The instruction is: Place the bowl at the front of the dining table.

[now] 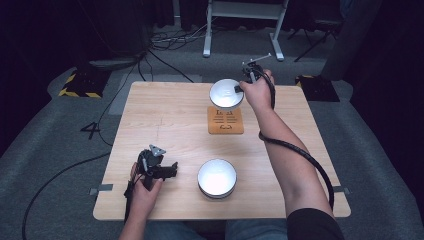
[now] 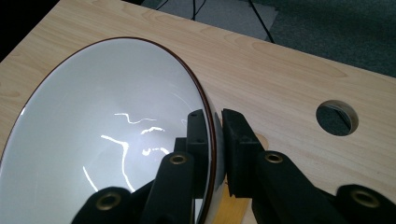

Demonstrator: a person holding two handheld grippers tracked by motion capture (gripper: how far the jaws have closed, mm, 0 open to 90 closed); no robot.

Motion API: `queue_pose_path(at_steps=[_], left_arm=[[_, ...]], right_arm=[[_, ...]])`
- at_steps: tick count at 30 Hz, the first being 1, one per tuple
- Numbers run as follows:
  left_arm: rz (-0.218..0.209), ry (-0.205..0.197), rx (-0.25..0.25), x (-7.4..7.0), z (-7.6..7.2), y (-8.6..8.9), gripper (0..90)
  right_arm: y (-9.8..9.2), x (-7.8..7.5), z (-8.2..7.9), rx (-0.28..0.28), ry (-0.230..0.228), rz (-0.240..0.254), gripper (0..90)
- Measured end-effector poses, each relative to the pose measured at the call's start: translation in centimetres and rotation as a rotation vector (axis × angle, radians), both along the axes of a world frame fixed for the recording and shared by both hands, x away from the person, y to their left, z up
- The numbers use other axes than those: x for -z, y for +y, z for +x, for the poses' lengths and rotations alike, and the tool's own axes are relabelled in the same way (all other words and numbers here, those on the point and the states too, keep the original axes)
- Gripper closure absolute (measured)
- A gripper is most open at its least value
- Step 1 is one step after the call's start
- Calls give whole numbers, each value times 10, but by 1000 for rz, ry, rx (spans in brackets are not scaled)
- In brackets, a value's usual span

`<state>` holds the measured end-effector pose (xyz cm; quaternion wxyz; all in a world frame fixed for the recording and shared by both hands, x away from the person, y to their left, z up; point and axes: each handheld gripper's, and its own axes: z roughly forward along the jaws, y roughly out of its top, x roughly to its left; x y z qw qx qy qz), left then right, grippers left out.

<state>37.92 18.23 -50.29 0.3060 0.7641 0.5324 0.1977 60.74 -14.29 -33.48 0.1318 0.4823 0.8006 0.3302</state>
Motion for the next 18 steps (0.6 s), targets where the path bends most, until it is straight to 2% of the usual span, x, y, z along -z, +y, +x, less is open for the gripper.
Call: queue_pose_path(at_steps=[13,18], left_arm=[[-1,1,-3,0,0,0,101],[0,2,-2,0,0,0,101]], right_arm=[[-11,22,12,79,42,24,823],[-13,34,13,88,59,30,823]])
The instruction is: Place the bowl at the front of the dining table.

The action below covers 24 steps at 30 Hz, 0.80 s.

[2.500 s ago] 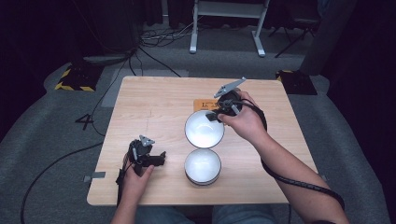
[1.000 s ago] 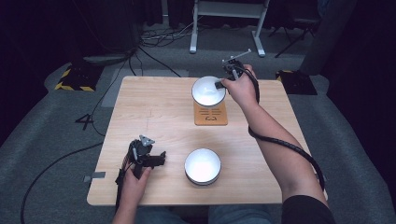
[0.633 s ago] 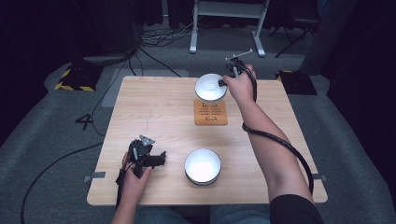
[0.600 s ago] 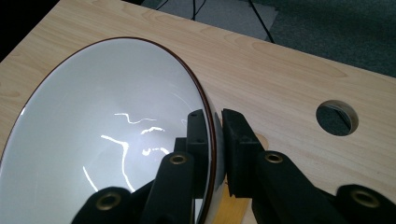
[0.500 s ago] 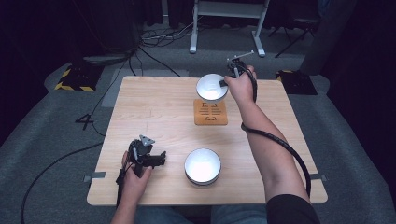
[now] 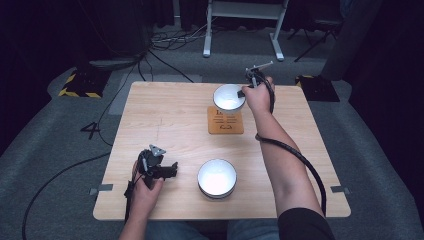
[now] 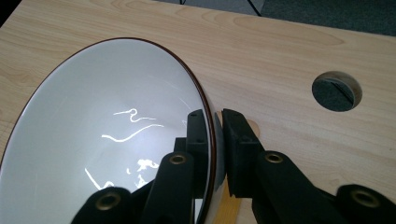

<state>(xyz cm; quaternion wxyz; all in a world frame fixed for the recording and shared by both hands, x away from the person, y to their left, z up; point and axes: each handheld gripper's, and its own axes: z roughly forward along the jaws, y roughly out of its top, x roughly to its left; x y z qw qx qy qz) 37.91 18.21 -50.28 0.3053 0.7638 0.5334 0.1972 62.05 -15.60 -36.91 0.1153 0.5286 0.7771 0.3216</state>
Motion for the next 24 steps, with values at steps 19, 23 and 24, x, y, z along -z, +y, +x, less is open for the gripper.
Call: queue_pose_path(at_steps=[19,23,24], left_arm=[[-1,3,1,0,0,0,101],[-4,7,-2,0,0,-1,95],[-4,7,-2,0,0,-1,95]], right_arm=[[6,41,5,5,44,-6,822],[10,52,6,8,63,-4,821],[10,52,6,8,63,-4,821]])
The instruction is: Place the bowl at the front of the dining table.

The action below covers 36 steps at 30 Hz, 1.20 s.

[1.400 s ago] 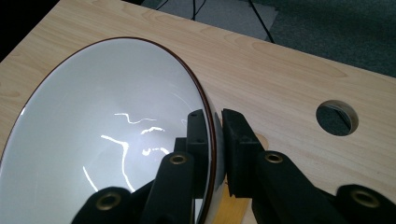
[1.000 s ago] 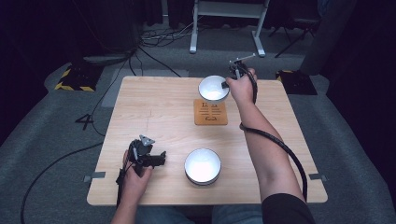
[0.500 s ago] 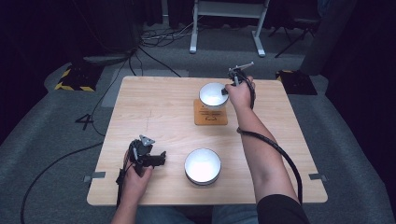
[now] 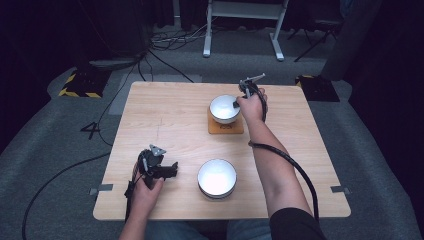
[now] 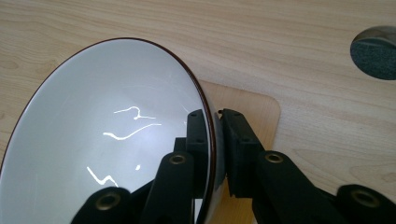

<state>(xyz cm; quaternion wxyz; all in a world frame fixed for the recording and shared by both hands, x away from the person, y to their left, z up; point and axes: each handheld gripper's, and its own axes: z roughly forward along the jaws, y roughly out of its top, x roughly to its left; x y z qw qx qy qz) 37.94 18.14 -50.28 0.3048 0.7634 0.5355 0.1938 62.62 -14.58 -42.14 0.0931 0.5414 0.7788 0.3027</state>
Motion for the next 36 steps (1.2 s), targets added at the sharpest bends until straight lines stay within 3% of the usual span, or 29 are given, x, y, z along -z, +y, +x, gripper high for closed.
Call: queue_pose_path(at_steps=[9,25,32,36], left_arm=[[1,1,1,0,0,0,95],[-3,3,4,0,0,0,91],[-2,2,3,0,0,0,92],[-2,1,0,0,0,0,90]], right_arm=[[5,12,5,1,4,-7,819],[7,19,7,-5,-3,-14,813],[5,17,6,-1,-17,-11,733],[2,13,5,-5,-50,-24,671]])
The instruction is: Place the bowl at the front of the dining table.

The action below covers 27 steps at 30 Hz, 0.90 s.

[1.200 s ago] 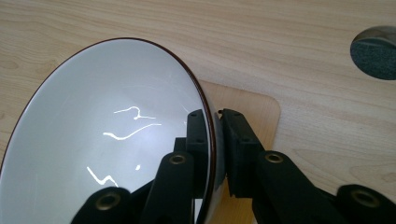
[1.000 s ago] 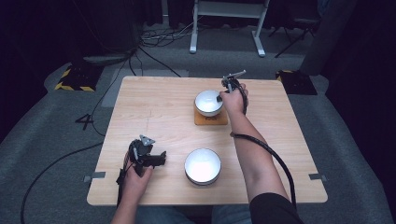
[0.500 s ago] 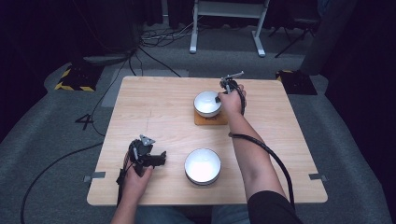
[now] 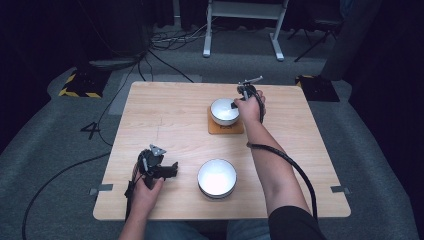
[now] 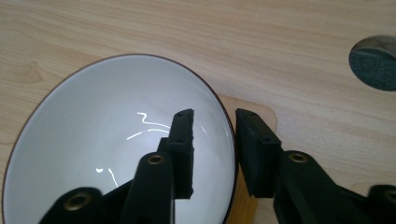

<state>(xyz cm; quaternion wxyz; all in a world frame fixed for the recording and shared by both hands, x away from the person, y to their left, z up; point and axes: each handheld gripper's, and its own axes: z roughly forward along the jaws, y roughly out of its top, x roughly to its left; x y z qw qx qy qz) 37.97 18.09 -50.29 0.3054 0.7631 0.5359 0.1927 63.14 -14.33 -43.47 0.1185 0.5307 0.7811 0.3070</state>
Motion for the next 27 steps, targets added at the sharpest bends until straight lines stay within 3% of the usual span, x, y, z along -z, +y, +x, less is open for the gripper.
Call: queue_pose_path(at_steps=[4,16,20,27], left_arm=[[0,0,0,0,0,0,90],[-1,-1,-2,0,0,0,90],[-1,0,-5,0,0,-1,86],[-3,2,-5,0,0,-1,86]], right_arm=[[2,-8,-1,-7,-31,18,544],[1,-34,-11,-92,-77,35,517],[0,-47,-19,-140,-99,34,516],[-3,-64,-40,-222,-112,82,513]])
